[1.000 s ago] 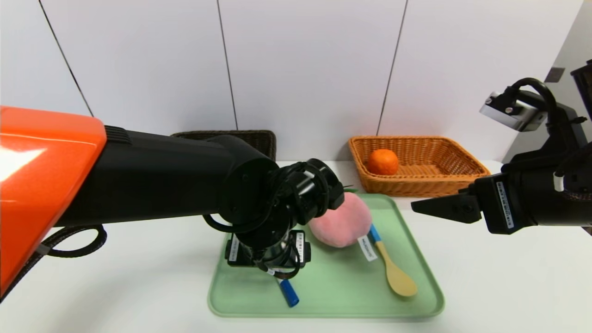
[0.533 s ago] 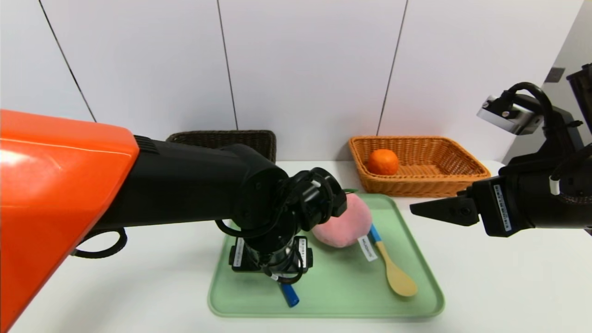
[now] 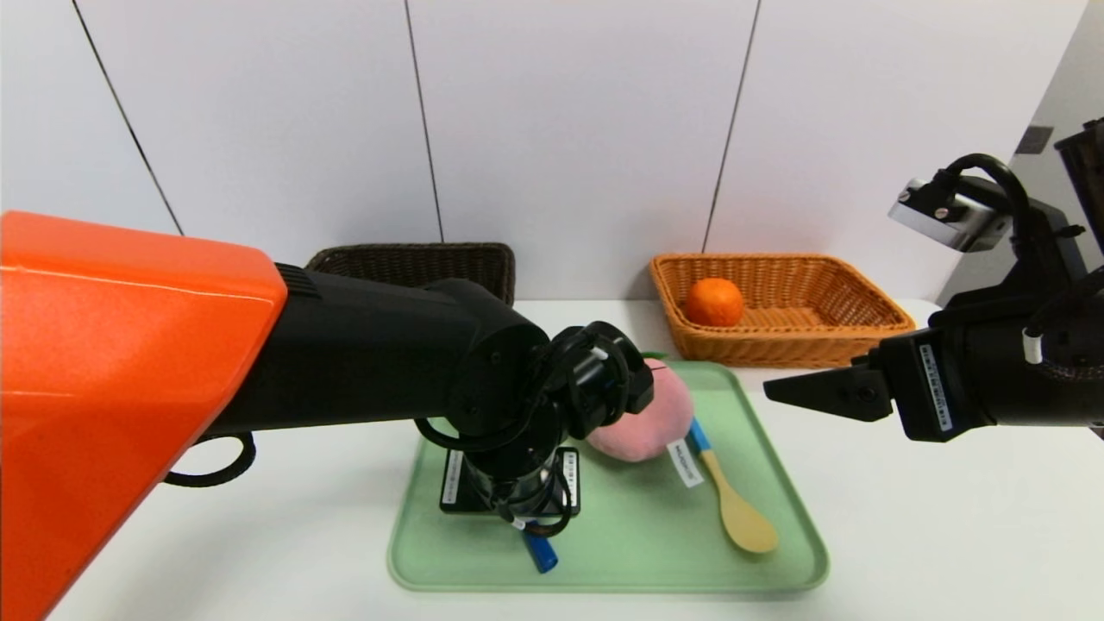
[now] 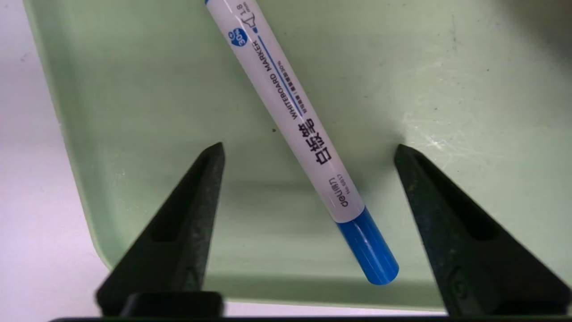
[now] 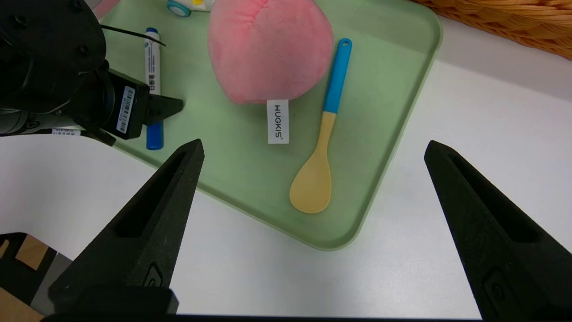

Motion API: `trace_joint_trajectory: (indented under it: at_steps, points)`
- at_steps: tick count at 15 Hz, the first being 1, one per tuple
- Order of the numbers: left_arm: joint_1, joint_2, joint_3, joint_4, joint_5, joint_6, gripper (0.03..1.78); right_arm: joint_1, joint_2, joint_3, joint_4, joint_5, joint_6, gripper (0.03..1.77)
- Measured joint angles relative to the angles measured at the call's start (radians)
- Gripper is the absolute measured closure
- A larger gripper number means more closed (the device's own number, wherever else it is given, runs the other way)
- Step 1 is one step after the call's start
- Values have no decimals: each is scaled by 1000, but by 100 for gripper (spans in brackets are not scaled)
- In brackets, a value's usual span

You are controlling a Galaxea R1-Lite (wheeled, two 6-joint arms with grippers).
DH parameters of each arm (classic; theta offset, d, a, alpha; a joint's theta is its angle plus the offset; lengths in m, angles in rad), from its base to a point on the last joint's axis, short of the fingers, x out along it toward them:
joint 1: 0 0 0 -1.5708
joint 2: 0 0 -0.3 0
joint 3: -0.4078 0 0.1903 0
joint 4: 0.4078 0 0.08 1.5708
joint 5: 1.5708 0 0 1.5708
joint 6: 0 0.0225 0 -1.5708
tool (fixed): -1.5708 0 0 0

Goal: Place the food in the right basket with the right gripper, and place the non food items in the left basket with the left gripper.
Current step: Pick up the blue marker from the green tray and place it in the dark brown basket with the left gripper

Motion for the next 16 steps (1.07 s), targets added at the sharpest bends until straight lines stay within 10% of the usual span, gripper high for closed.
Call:
trace_joint_trajectory:
  at_steps: [5,6,7,16]
  points:
    - [-4,1,0,1,-12,0,108,0,0,0,0,0,0,10]
    - [-4,4,0,0,-12,-1,155,0,0,1,0,0,0,10]
    - [-4,7,0,0,-11,-1,165,0,0,1,0,0,0,10]
    - [-4,-65,-2,10,-5,13,165,0,0,2,2,-2,1,10]
